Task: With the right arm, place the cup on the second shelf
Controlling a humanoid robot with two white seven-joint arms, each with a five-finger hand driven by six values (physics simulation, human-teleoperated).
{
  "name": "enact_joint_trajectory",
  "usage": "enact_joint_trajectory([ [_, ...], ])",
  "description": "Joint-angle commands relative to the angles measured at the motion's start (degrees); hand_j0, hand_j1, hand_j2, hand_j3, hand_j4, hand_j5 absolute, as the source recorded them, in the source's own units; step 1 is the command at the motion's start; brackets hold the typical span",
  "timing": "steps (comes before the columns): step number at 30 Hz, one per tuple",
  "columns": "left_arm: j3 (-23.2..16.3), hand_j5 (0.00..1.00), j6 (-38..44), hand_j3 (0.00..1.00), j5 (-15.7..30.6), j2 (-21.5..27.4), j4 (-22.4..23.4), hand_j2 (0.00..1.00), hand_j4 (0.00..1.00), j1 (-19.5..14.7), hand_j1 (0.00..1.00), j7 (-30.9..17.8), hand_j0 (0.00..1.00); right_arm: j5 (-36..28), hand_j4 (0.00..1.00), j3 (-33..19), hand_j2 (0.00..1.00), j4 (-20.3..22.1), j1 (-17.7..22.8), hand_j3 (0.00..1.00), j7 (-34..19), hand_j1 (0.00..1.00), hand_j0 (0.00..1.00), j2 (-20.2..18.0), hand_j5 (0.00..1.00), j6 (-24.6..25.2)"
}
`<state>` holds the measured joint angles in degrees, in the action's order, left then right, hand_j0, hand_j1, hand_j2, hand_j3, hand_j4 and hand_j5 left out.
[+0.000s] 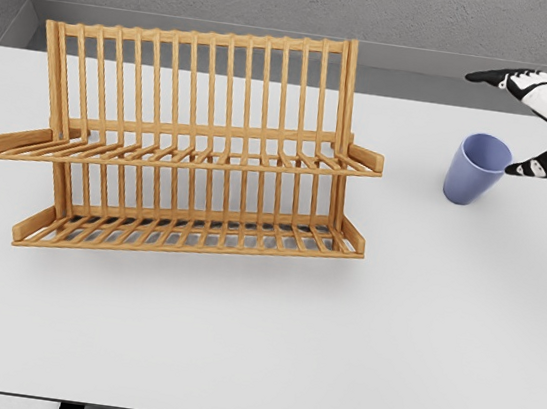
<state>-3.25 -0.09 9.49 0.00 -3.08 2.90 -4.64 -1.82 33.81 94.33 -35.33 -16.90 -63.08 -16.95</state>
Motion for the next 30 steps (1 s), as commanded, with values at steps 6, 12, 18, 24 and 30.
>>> enact_joint_trajectory([
  [6, 0.00, 1.00, 0.00, 1.00, 0.00, 0.00, 0.01, 1.00, 1.00, 0.00, 1.00, -0.02, 1.00, 0.49, 1.00, 0.11, 1.00, -8.81, -2.55, 1.00, -2.69, 1.00, 1.00, 4.11, 1.00, 1.04],
  [12, 0.00, 1.00, 0.00, 1.00, 0.00, 0.00, 0.01, 1.00, 1.00, 0.00, 1.00, -0.02, 1.00, 6.91, 1.00, 3.45, 1.00, -19.35, -14.50, 1.00, -18.10, 1.00, 1.00, 12.19, 1.00, 0.95],
  [18, 0.00, 1.00, 0.00, 1.00, 0.00, 0.00, 0.01, 1.00, 1.00, 0.00, 1.00, -0.02, 1.00, 10.34, 1.00, 11.10, 1.00, -25.34, -21.27, 1.00, -18.10, 1.00, 1.00, 16.94, 1.00, 0.86],
  [24, 0.00, 1.00, 0.00, 1.00, 0.00, 0.00, 0.01, 1.00, 1.00, 0.00, 1.00, -0.02, 1.00, 10.34, 1.00, 13.56, 1.00, -25.42, -20.92, 1.00, -18.10, 1.00, 1.00, 16.33, 1.00, 0.77],
  [30, 0.00, 1.00, 0.00, 1.00, 0.00, 0.00, 0.01, 1.00, 1.00, 0.00, 1.00, 0.07, 1.00, 10.34, 1.00, 16.28, 1.00, -25.51, -20.13, 1.00, -18.10, 1.00, 1.00, 16.15, 1.00, 0.77],
])
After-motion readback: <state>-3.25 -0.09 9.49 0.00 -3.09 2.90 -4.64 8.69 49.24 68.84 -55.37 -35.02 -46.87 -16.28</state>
